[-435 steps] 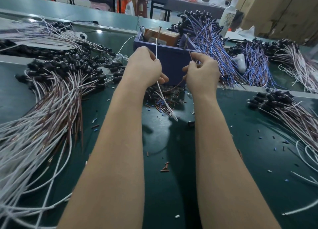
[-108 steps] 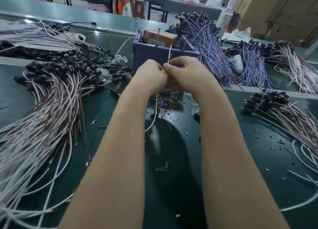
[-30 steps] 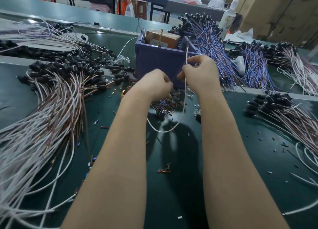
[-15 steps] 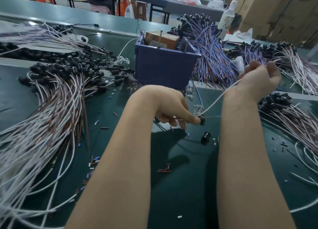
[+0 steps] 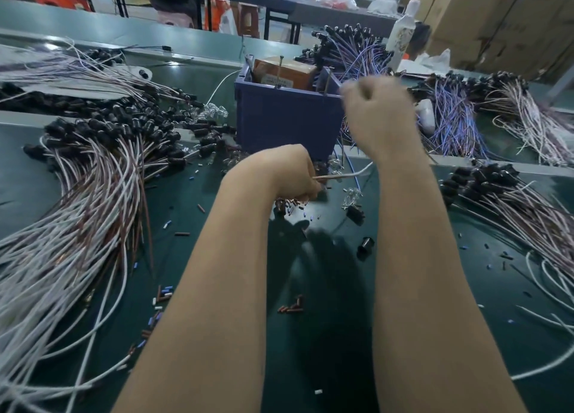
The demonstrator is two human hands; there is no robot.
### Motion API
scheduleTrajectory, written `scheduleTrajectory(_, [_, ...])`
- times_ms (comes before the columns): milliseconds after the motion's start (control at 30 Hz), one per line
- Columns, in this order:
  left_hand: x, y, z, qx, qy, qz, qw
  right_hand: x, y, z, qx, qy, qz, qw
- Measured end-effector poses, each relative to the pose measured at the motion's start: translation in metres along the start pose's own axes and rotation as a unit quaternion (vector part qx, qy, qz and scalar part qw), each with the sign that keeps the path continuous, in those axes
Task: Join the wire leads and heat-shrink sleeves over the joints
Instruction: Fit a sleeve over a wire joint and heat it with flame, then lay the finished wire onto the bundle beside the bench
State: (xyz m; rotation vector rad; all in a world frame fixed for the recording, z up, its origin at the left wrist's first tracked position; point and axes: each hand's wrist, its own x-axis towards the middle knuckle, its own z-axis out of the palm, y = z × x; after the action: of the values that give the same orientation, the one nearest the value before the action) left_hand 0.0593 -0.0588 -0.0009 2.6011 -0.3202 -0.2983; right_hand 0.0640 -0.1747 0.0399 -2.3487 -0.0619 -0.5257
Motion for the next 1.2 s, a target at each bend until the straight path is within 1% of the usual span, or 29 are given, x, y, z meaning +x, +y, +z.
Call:
scheduleTrajectory(33, [0.000, 0.000, -0.001, 0.000, 0.012, 0.001, 1.000, -0.004, -0.002, 0.003, -0.041, -0.115, 0.011, 0.992])
scheduleTrajectory(67, [-0.001, -0.001, -0.003, -0.006, 0.025, 0.003, 1.000, -0.007, -0.002, 0.007, -0.081, -0.214, 0.021, 0.973])
scheduleTrajectory(100, [-0.002, -0.002, -0.005, -0.019, 0.038, 0.003, 0.999, -0.010, -0.002, 0.009, -0.100, -0.290, 0.034, 0.951])
scheduleTrajectory(133, [-0.003, -0.004, -0.007, -0.042, 0.058, 0.002, 0.997, -0.011, -0.001, 0.010, -0.094, -0.332, 0.045, 0.938])
scheduleTrajectory(200, [-0.004, -0.006, -0.011, -0.100, 0.125, -0.004, 0.987, -0.009, 0.004, 0.007, -0.088, -0.345, 0.026, 0.934])
scheduleTrajectory(267, [-0.005, -0.004, -0.014, -0.137, 0.211, -0.024, 0.968, -0.006, 0.007, 0.001, -0.125, -0.318, -0.011, 0.940])
scheduleTrajectory(333, [-0.006, 0.003, -0.017, -0.143, 0.293, -0.050, 0.944, -0.005, 0.007, -0.003, -0.127, -0.262, -0.029, 0.956])
scheduleTrajectory(367, [-0.006, 0.007, -0.018, -0.144, 0.318, -0.064, 0.935, -0.004, 0.007, -0.005, -0.106, -0.233, -0.024, 0.966])
scheduleTrajectory(400, [-0.004, 0.011, -0.019, -0.152, 0.321, -0.070, 0.932, -0.004, 0.006, -0.006, -0.087, -0.209, -0.019, 0.974])
scheduleTrajectory(433, [-0.003, 0.016, -0.019, -0.177, 0.303, -0.066, 0.934, -0.005, 0.006, -0.009, -0.081, -0.196, -0.018, 0.977])
scheduleTrajectory(500, [-0.001, 0.031, -0.013, -0.254, 0.253, -0.044, 0.932, -0.006, 0.008, -0.018, -0.099, -0.209, -0.024, 0.973])
scheduleTrajectory(567, [0.005, 0.048, -0.007, -0.293, 0.256, -0.020, 0.921, -0.008, 0.012, -0.035, -0.132, -0.228, -0.030, 0.964])
scheduleTrajectory(633, [0.013, 0.069, -0.001, -0.334, 0.270, 0.003, 0.903, -0.009, 0.018, -0.058, -0.165, -0.237, -0.033, 0.957])
scheduleTrajectory(667, [0.017, 0.081, 0.002, -0.373, 0.254, 0.014, 0.892, -0.010, 0.022, -0.071, -0.183, -0.241, -0.032, 0.953])
scheduleTrajectory(767, [0.025, 0.125, 0.014, -0.518, 0.153, 0.050, 0.840, -0.017, 0.034, -0.117, -0.232, -0.232, -0.007, 0.945])
scheduleTrajectory(833, [0.028, 0.156, 0.022, -0.583, 0.120, 0.084, 0.799, -0.026, 0.046, -0.152, -0.243, -0.193, 0.021, 0.950])
scheduleTrajectory(900, [0.030, 0.186, 0.028, -0.628, 0.115, 0.113, 0.761, -0.039, 0.062, -0.187, -0.215, -0.100, 0.045, 0.971])
scheduleTrajectory(933, [0.031, 0.200, 0.033, -0.635, 0.118, 0.123, 0.753, -0.047, 0.071, -0.202, -0.193, -0.043, 0.059, 0.978])
scheduleTrajectory(967, [0.034, 0.214, 0.039, -0.631, 0.122, 0.134, 0.754, -0.055, 0.079, -0.213, -0.178, 0.007, 0.077, 0.981])
scheduleTrajectory(1000, [0.037, 0.226, 0.047, -0.620, 0.123, 0.138, 0.762, -0.062, 0.087, -0.221, -0.166, 0.044, 0.098, 0.980])
scheduleTrajectory(1067, [0.044, 0.247, 0.068, -0.597, 0.103, 0.127, 0.785, -0.072, 0.107, -0.229, -0.139, 0.083, 0.147, 0.976])
scheduleTrajectory(1100, [0.048, 0.254, 0.080, -0.594, 0.082, 0.108, 0.793, -0.075, 0.119, -0.228, -0.144, 0.087, 0.169, 0.971])
scheduleTrajectory(1133, [0.053, 0.259, 0.092, -0.601, 0.056, 0.080, 0.793, -0.077, 0.130, -0.226, -0.159, 0.087, 0.191, 0.965])
scheduleTrajectory(1200, [0.062, 0.263, 0.115, -0.639, -0.012, 0.015, 0.769, -0.074, 0.156, -0.214, -0.181, 0.090, 0.234, 0.951])
